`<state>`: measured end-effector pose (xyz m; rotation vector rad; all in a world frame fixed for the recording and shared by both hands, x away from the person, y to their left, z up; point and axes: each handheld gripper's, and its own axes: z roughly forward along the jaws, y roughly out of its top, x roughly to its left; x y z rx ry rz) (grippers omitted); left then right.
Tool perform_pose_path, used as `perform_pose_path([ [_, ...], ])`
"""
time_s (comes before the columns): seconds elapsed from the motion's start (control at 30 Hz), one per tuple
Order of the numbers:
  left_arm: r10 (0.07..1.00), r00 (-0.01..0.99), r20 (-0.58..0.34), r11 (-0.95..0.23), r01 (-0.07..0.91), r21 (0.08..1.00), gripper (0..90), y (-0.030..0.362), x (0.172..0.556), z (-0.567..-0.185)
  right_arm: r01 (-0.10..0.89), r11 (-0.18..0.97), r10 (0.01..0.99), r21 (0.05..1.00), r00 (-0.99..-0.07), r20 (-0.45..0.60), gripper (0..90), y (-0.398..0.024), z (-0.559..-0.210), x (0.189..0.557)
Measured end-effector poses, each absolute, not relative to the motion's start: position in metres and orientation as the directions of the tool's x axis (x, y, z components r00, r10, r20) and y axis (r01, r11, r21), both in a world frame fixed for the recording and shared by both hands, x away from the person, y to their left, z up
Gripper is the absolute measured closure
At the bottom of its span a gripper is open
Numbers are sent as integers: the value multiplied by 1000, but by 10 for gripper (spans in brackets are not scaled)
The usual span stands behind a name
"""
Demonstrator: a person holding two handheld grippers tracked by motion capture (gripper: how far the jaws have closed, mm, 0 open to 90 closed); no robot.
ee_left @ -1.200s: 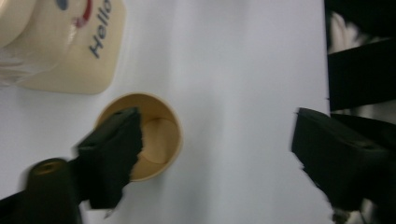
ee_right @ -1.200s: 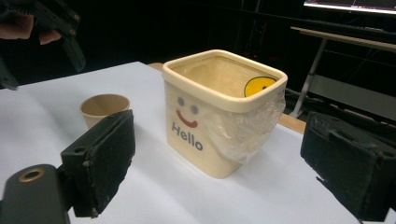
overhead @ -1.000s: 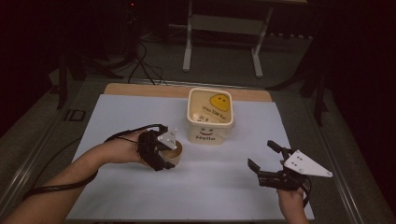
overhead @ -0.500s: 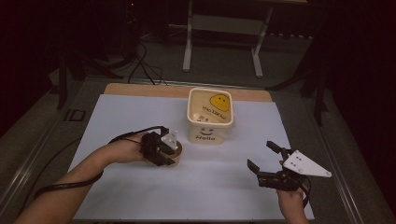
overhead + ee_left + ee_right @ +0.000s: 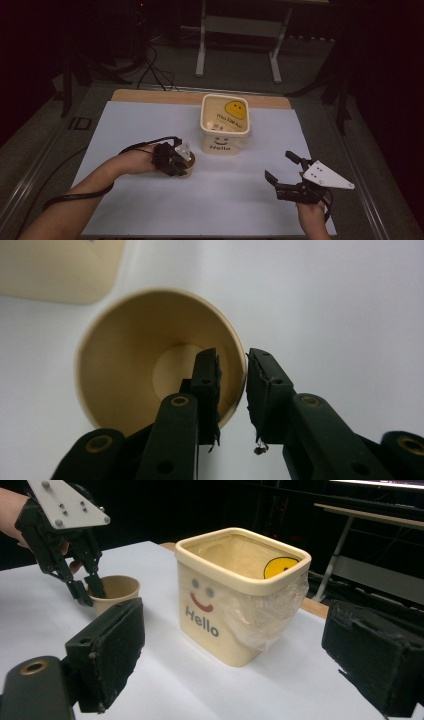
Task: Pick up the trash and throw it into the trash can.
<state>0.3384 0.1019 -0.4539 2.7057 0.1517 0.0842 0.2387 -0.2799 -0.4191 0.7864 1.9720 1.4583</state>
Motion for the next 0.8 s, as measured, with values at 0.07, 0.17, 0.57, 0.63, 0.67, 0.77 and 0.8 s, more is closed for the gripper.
perform_pose_path([
  [0.07, 119, 992, 33, -904, 94, 417, 806, 101, 338, -455, 129, 238, 734, 963, -673, -91, 101, -280, -419, 239],
  [0.17, 120, 992, 38, -903, 93, 421, 838, 102, 339, -455, 130, 237, 734, 963, -674, -90, 101, -280, -419, 239],
  [0.57, 83, 991, 107, -899, 28, 438, 878, 105, 336, -449, 132, 243, 733, 961, -674, -93, 101, -279, -420, 240],
  [0.63, 84, 991, 102, -890, 29, 454, 878, 107, 336, -444, 133, 240, 733, 962, -675, -90, 101, -279, -420, 240],
  [0.67, 84, 991, 102, -890, 29, 454, 878, 107, 336, -444, 133, 240, 733, 962, -675, -90, 101, -279, -420, 240],
  [0.77, 56, 992, 111, -878, -4, 478, 879, 109, 333, -434, 130, 237, 734, 963, -673, -89, 101, -279, -419, 239],
  [0.8, 53, 992, 114, -872, -9, 490, 879, 109, 333, -430, 129, 237, 733, 963, -674, -90, 101, -279, -419, 239],
])
